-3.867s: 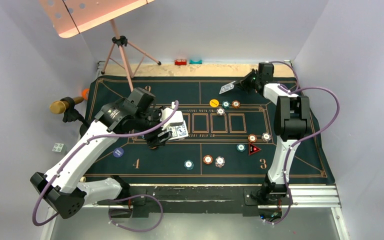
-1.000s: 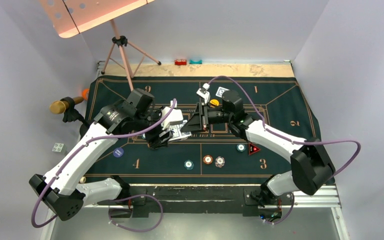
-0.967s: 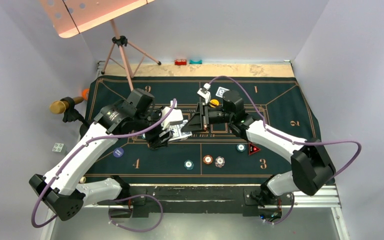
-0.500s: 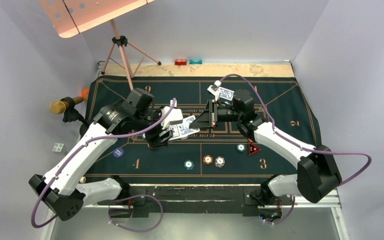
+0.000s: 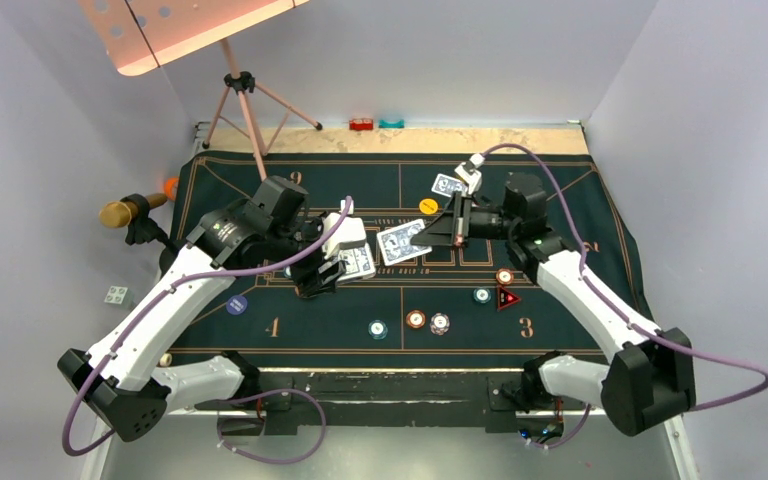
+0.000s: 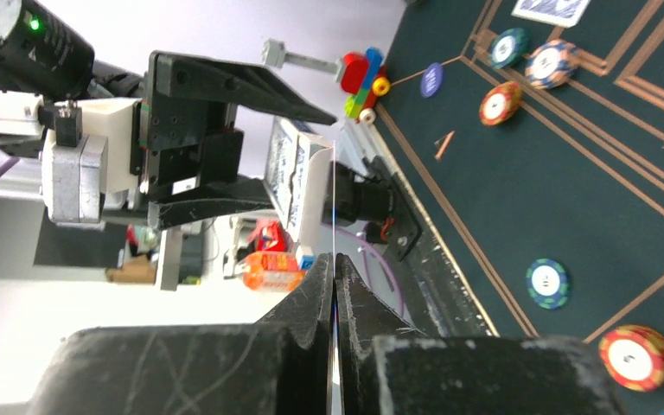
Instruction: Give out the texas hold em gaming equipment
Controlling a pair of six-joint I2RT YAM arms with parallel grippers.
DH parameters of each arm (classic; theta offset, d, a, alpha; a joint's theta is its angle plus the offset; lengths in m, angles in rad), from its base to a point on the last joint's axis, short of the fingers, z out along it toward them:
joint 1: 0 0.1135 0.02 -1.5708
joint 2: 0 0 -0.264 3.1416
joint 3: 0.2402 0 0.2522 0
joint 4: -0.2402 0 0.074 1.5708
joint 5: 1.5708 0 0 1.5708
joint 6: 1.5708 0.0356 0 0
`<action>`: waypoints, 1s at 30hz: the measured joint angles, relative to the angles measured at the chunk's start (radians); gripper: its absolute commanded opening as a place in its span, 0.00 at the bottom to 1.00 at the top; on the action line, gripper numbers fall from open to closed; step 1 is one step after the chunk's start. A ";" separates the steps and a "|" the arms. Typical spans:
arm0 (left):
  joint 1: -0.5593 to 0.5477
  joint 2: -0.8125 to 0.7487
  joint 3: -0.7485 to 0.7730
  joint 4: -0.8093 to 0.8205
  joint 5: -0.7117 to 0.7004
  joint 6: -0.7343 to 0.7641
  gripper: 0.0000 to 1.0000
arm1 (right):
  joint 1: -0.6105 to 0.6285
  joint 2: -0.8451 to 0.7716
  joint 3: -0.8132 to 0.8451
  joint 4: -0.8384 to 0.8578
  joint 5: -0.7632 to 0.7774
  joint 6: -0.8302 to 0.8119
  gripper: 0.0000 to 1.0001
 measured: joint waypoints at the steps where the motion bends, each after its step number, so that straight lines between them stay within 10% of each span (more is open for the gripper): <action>1: 0.000 0.000 0.000 0.000 0.000 0.000 0.00 | -0.023 -0.011 0.000 -0.026 -0.004 -0.015 0.00; 30: 0.000 -0.005 0.000 -0.016 0.006 0.001 0.00 | -0.166 0.155 -0.224 -0.291 0.445 -0.304 0.07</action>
